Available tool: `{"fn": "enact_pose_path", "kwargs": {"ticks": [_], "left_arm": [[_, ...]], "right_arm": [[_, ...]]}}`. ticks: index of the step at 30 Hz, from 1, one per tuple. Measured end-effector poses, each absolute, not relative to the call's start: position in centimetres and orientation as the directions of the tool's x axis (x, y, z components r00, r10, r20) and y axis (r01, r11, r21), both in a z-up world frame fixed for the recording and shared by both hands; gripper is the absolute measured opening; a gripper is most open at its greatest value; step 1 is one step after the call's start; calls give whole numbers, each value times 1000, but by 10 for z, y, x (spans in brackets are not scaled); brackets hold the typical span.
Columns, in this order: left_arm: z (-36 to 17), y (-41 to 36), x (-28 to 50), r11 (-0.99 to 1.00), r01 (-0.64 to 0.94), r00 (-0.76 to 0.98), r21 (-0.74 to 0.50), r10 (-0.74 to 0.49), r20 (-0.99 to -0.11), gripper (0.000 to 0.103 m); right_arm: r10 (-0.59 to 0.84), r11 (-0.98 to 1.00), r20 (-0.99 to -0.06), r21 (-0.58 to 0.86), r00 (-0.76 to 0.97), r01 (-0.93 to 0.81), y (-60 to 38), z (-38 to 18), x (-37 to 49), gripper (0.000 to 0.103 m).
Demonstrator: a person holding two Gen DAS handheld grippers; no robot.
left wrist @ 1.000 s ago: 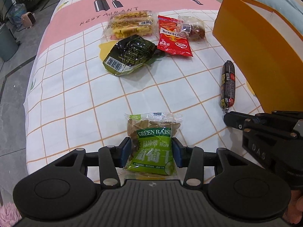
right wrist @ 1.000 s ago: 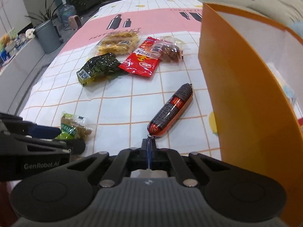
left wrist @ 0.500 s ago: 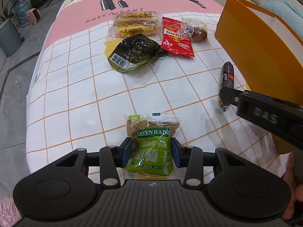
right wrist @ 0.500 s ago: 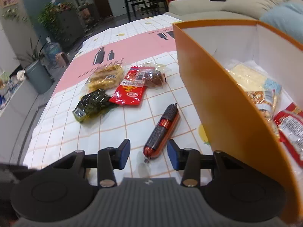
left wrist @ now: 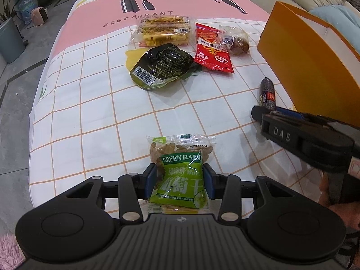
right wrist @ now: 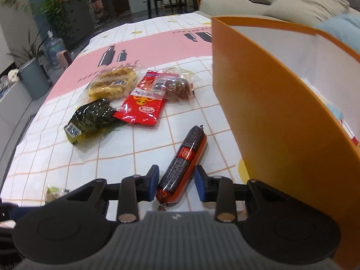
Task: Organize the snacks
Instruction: 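Grasp the green raisin bag with the left tool while the right tool grasps the sausage stick, then carry the raisin bag and sausage into the orange box and open both tools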
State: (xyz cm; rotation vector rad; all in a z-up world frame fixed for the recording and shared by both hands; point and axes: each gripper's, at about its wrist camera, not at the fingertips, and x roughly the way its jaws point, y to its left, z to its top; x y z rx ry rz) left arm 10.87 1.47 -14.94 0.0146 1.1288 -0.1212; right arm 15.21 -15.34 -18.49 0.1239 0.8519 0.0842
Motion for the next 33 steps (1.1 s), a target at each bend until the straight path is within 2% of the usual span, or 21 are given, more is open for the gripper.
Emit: {"fn": "enact_pose_path", "kwargs": {"ticks": [6, 19, 33], "left_arm": [[-149, 15, 109, 993, 103, 430, -49, -89, -898, 47], [-137, 24, 101, 991, 30, 437, -133, -133, -890, 39], [-85, 12, 86, 988, 44, 533, -146, -147, -833, 38]], "right_arm": [[129, 991, -753, 120, 645, -59, -151, -182, 148, 24], [176, 984, -751, 141, 637, -106, -155, -159, 125, 21], [225, 974, -666, 157, 711, -161, -163, -112, 98, 21]]}}
